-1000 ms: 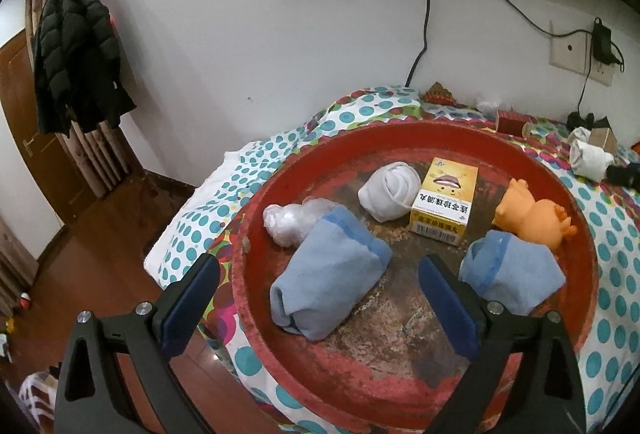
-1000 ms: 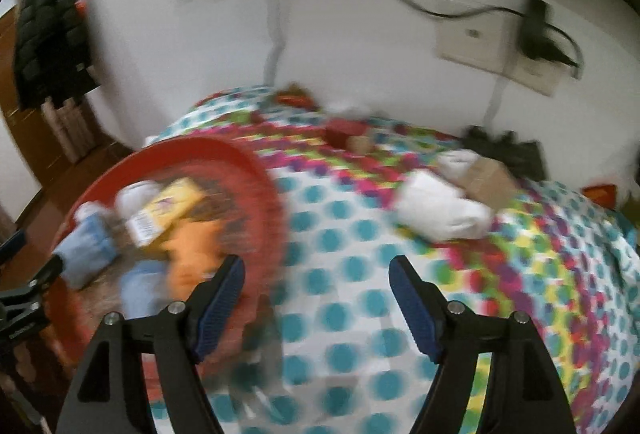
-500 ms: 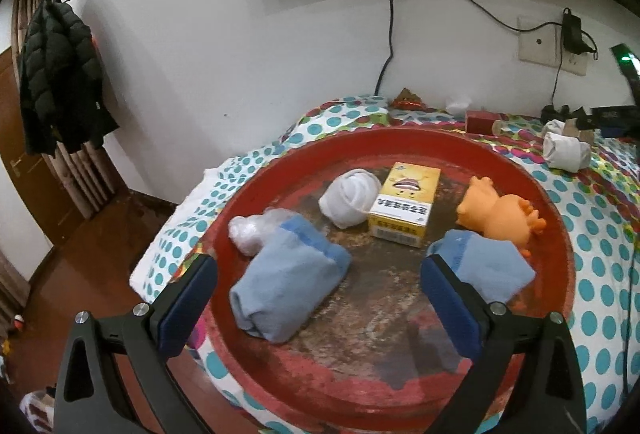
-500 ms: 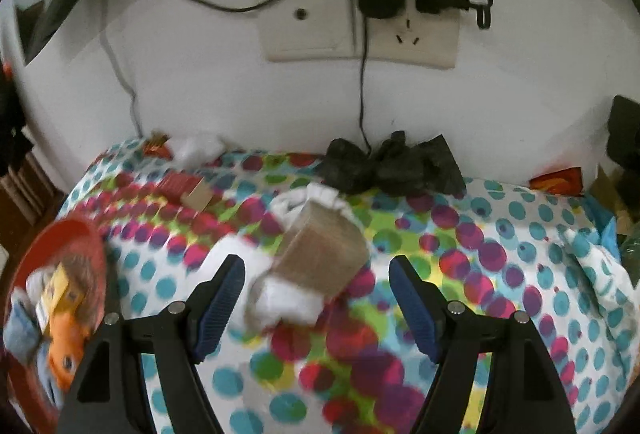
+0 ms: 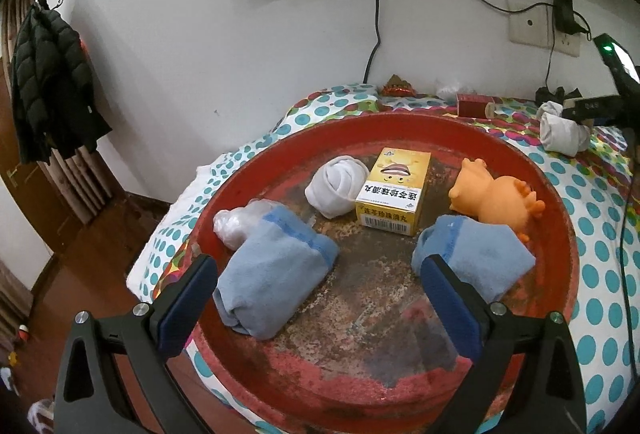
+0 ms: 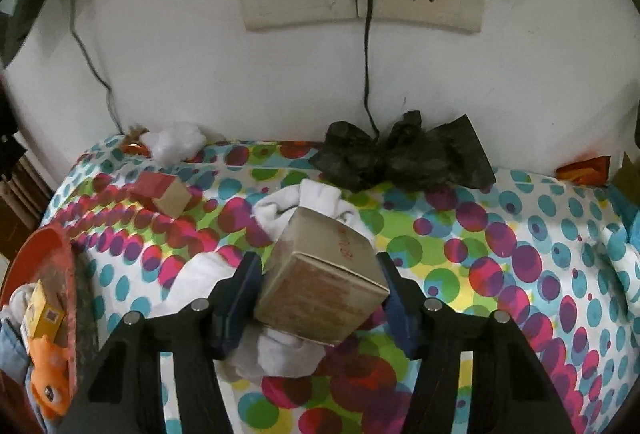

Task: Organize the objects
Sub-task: 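Grasp the tan MARUBI box with the right gripper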

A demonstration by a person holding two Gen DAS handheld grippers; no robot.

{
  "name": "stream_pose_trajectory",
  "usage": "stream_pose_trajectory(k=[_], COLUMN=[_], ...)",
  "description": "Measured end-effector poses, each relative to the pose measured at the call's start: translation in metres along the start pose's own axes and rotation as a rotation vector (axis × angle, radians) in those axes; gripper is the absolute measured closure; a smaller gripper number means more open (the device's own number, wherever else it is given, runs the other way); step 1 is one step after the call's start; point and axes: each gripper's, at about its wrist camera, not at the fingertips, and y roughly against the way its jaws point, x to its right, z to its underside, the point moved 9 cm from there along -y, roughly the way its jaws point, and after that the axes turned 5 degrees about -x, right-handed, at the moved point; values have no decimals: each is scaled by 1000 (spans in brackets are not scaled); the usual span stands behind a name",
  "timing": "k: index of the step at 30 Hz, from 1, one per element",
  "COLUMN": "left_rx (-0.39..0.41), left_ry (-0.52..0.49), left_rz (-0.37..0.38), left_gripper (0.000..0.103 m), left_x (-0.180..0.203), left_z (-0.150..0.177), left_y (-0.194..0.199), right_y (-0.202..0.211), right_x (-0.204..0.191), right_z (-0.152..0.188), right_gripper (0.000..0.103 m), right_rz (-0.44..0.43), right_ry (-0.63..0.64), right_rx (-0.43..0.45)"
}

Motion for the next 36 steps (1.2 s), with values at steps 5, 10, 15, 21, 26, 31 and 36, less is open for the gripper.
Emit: stream_pose_trajectory(k=[5, 10, 15, 21, 26, 31, 36], left_rx=[-1, 13, 29, 50, 39, -31, -104], left_ry=[3, -17, -50, -110, -156, -166, -157], left_rz=[18, 45, 120, 228, 310, 396, 397], left_gripper=[1, 1, 1, 1, 1, 1, 1], left_x=[4, 19, 54, 124, 187, 240, 274], left_z=[-1, -6, -22, -62, -94, -115, -129], left_y=[3, 12, 27, 36, 30, 6, -30], right_y=[31, 59, 83, 101, 104, 101, 101], right_x=[7, 37, 71, 96, 109, 113, 112], right_z=[15, 49, 75, 100, 115, 114, 114], right_gripper=[44, 44, 44, 44, 44, 43, 43], right_rz=[19, 114, 165, 168, 158, 150, 163], right_ry=[33, 91, 132, 122, 98, 82, 97], right_rx=[57, 83, 86, 77, 68, 62, 61])
